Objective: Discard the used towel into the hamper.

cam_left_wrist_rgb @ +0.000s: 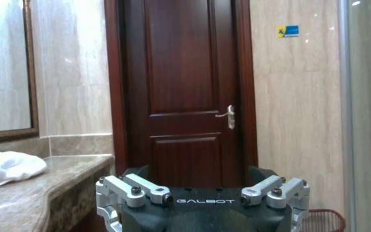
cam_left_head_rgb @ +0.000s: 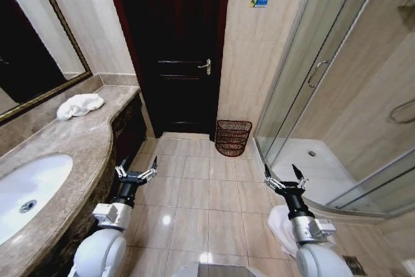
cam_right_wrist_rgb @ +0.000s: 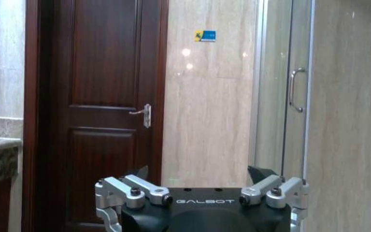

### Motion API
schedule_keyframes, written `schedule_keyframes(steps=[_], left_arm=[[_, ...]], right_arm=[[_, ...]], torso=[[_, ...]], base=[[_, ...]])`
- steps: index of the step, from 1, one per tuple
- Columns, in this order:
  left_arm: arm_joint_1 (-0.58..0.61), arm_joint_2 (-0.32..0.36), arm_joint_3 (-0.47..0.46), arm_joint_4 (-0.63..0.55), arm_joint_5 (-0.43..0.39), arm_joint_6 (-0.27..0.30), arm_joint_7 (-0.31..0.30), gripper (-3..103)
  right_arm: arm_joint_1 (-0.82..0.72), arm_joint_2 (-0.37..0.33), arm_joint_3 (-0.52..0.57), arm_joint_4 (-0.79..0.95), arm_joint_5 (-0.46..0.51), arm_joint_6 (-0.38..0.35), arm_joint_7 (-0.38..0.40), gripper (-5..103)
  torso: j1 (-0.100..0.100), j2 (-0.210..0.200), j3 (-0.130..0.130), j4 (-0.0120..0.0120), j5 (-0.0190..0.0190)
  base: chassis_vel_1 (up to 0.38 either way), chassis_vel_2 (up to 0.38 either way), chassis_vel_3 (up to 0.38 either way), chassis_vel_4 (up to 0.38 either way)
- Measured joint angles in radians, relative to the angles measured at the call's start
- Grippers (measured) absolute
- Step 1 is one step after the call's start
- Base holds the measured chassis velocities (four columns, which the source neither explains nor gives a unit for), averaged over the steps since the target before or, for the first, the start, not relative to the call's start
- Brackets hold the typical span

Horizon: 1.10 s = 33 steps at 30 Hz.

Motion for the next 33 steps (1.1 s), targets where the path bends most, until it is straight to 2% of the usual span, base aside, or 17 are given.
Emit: schedule_keyframes(steps=[11,24,33], left_arm=[[-0.016,-0.01,-0.001,0.018,-0.002,-0.002,-0.011,100],[-0.02,-0.025,-0.011,0.006,0.015,-0.008,-0.01,100],[-0.016,-0.021,-0.018,0.027,0.011,-0.035,-0.018,100]], right_arm=[[0.003,-0.004,0.008,0.0,0.001,-0.005,-0.009,100],[0.013,-0.002,0.003,0.003,-0.01,-0.047,-0.026,100],[0.024,-0.001,0.012,0.039,-0.003,-0.097,-0.002,100]], torso=[[0.0,0.0,0.0,0.0,0.0],[0.0,0.0,0.0,0.0,0.0],[0.0,0.0,0.0,0.0001,0.0001]], base=[[0.0,0.0,0.0,0.0],[0.0,0.0,0.0,0.0],[0.0,0.0,0.0,0.0]])
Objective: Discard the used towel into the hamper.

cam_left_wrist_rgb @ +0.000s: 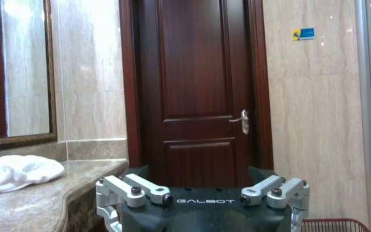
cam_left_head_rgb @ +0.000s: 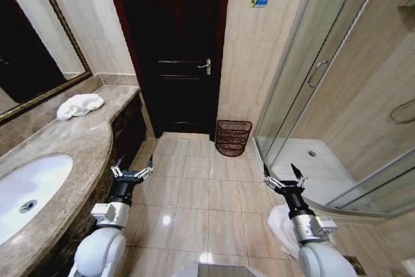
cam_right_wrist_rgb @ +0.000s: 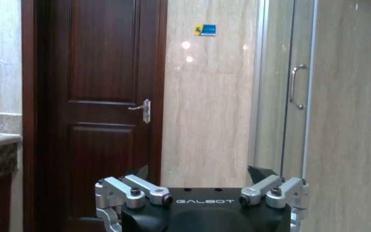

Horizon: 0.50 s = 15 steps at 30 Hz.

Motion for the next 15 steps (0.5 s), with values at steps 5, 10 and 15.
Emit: schedule_keyframes(steps=[5,10,15], left_arm=[[-0.015,-0.01,0.021,0.037,0.019,-0.016,0.002,100],[-0.023,-0.015,0.025,0.039,0.02,-0.012,0.002,100],[-0.038,-0.016,0.025,0.052,0.024,-0.009,0.005,100]], right_arm=[[-0.038,-0.001,-0.004,0.031,-0.013,-0.003,0.006,100],[-0.042,0.001,-0.012,0.033,-0.015,-0.001,-0.005,100],[0.002,0.013,-0.024,0.015,-0.022,-0.001,-0.013,100]], torso=[[0.0,0.0,0.0,-0.0002,-0.0003],[0.0,0.0,0.0,-0.0002,-0.0002],[0.0,0.0,0.0,0.0,-0.0001]], base=[[0.0,0.0,0.0,0.0],[0.0,0.0,0.0,0.0],[0.0,0.0,0.0,0.0]])
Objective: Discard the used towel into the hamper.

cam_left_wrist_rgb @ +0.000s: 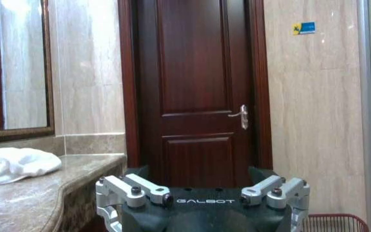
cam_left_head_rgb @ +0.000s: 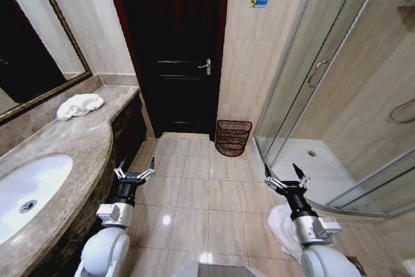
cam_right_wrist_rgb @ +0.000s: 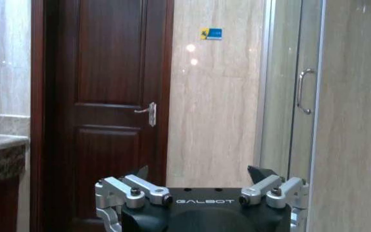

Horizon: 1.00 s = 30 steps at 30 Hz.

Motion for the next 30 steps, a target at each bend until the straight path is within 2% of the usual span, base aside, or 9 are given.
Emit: schedule_keyframes(steps=[9,22,30], left_arm=[[0.0,-0.004,0.004,-0.031,-0.01,0.033,0.002,100],[0.029,0.003,-0.008,-0.032,-0.013,0.009,0.01,100],[0.027,-0.006,-0.003,-0.033,0.015,0.017,-0.024,100]], right_arm=[[0.02,0.001,0.0,-0.015,-0.001,-0.004,-0.011,100],[0.014,0.002,0.0,-0.008,0.001,-0.009,-0.024,100],[0.014,-0.002,0.003,-0.008,0.012,-0.008,-0.026,100]], torso=[[0.0,0.0,0.0,0.0,0.0001],[0.0,0.0,0.0,-0.0001,0.0],[0.0,0.0,0.0,0.0,0.0]], base=[[0.0,0.0,0.0,0.0],[0.0,0.0,0.0,0.0],[0.0,0.0,0.0,0.0]])
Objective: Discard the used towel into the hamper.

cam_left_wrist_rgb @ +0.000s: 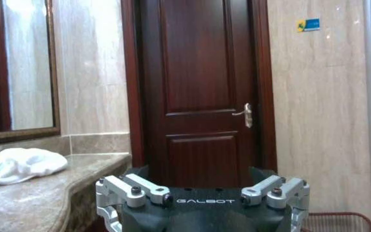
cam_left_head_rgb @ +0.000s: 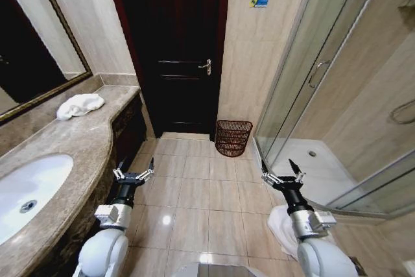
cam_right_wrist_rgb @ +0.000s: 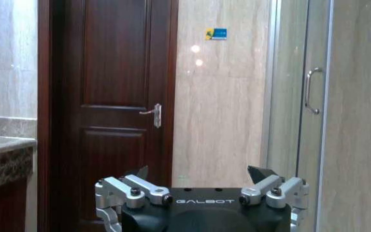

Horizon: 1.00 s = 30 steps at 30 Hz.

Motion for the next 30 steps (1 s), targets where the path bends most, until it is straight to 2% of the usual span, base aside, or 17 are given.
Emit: schedule_keyframes(steps=[2,7,30], left_arm=[[-0.004,-0.005,0.007,-0.004,0.01,0.017,-0.024,100],[-0.005,-0.007,0.01,-0.01,0.018,0.03,-0.04,100],[-0.001,0.001,0.012,-0.002,0.014,0.033,-0.032,100]], right_arm=[[-0.001,0.001,0.0,-0.005,0.003,0.002,-0.001,100],[-0.002,0.003,0.0,-0.006,0.007,0.005,-0.001,100],[-0.007,0.007,-0.001,-0.008,0.006,0.008,-0.006,100]], torso=[[0.0,0.0,0.0,0.0,0.0],[0.0,0.0,0.0,0.0,0.0],[0.0,0.0,0.0,0.0,0.0]], base=[[0.0,0.0,0.0,0.0],[0.0,0.0,0.0,0.0],[-0.007,0.009,0.008,-0.007]])
